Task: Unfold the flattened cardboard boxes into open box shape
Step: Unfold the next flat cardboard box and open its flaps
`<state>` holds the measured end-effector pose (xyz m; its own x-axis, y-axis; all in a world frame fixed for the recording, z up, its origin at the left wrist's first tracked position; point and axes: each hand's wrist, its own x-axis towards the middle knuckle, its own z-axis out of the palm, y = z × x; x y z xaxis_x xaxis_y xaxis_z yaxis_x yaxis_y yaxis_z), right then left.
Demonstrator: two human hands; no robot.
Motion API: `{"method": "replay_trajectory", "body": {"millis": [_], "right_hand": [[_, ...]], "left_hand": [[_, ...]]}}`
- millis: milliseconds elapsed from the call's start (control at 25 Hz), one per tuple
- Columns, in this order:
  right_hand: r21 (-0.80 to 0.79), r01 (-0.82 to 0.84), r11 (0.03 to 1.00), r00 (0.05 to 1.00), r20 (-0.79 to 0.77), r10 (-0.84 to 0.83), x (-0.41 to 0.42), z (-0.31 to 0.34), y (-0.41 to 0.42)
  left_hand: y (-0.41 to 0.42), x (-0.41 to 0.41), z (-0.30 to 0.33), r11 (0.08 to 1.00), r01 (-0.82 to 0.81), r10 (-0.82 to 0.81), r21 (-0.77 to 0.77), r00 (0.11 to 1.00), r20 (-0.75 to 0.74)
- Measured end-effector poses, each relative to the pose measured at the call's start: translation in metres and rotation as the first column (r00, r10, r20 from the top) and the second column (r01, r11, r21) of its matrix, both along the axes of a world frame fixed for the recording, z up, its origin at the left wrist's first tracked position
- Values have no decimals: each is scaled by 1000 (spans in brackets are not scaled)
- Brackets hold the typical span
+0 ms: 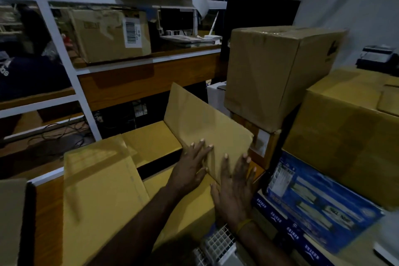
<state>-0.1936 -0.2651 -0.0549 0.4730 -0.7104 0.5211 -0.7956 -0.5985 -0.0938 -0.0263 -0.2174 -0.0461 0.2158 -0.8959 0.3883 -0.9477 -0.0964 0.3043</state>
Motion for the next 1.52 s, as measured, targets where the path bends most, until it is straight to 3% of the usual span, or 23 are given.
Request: {"method": "replay_trajectory", "body": {"millis": [160,280,360,600,840,920,1000,1040,1120,1240,1360,1440,1520], "right_hand": [[122,-35,992,996,-77,45,1,2,-4],[364,-78,928,972,-177,151,3,4,-8],[425,-132,895,974,-114,198,1,6,-13],[441,-238,865,945,-100,311,9,6,-29],[425,-297,855,941,-25,339,9,3,-37],[404,-292,867,922,-121,367,12,-3,-26],[361,-377,853,891,-111,441,21,0,-12],[336,-447,829,856,-107,505,27,3,-5],[430,-549,716,756,-110,646,36,5,13],[603,-622,500,572,-87,816,54,2,30],[615,-726,306,395,10,919,68,8,47],[557,-810,185,284,97,954,74,13,58],[460,-881,112,234,217,948,80,16,70]], "left_hand": [[-5,1,-20,977,-36,30,211,999,32],[-6,-1,-20,978,-39,31,205,999,41],[-8,-2,-18,976,-72,57,204,995,81],[-16,-11,-17,919,-261,211,294,959,190],[-10,-23,3,880,-355,315,315,934,171],[8,-29,13,838,-474,437,272,880,187],[40,-33,18,747,-631,621,209,775,117],[61,-37,18,691,-700,703,180,709,62],[100,-48,14,592,-791,803,157,596,-25],[141,-75,3,493,-831,867,259,492,-74],[162,-97,0,563,-790,826,242,534,-178],[175,-108,1,617,-783,768,82,577,-277],[184,-119,8,632,-767,706,-109,629,-326]]}}
